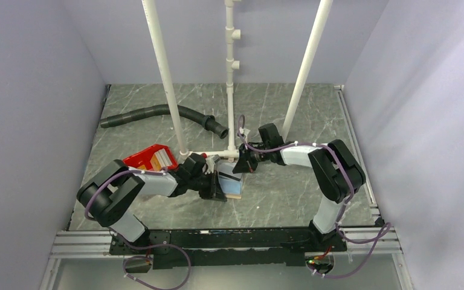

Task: Put the credit cards into the card holder
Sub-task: Insert the credit card into the card holder.

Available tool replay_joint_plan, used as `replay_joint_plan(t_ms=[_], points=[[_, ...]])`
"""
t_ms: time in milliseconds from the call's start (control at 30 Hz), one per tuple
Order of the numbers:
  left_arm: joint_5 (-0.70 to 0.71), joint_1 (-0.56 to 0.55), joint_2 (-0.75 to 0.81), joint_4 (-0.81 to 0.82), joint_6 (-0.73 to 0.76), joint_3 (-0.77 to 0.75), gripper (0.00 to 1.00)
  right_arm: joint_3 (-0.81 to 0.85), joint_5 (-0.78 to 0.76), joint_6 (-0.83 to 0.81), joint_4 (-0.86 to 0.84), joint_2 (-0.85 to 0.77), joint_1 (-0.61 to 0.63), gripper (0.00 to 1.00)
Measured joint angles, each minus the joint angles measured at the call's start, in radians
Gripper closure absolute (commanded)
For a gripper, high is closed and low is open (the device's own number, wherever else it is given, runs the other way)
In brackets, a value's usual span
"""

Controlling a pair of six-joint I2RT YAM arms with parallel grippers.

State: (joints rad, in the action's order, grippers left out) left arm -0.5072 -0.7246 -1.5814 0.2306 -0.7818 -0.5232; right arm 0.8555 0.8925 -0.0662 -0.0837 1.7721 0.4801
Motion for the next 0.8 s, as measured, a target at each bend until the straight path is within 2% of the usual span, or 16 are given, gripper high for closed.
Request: replay_joint_plan(t_ms=[300, 500, 633, 733, 800], points=[[0.027, 0.000, 0.029, -0.022, -0.002, 0.012, 0.86, 0.001, 0.015, 0.034, 0.021, 0.015, -0.009, 1.00], [0.025, 0.000, 0.042, -0.031, 0.003, 0.013, 0.73, 0.022, 0.029, 0.035, 0.073, 0.034, -0.017, 1.00], [0.028, 0.000, 0.107, -0.079, 0.037, 0.027, 0.65, 0.044, 0.034, 0.037, 0.106, 0.048, -0.020, 1.00], [0.029, 0.002, 0.206, -0.142, 0.064, 0.037, 0.68, 0.050, 0.034, 0.050, 0.116, 0.050, -0.021, 1.00], [0.035, 0.003, 0.281, -0.167, 0.079, 0.029, 0.74, 0.053, 0.034, 0.060, 0.121, 0.051, -0.021, 1.00]])
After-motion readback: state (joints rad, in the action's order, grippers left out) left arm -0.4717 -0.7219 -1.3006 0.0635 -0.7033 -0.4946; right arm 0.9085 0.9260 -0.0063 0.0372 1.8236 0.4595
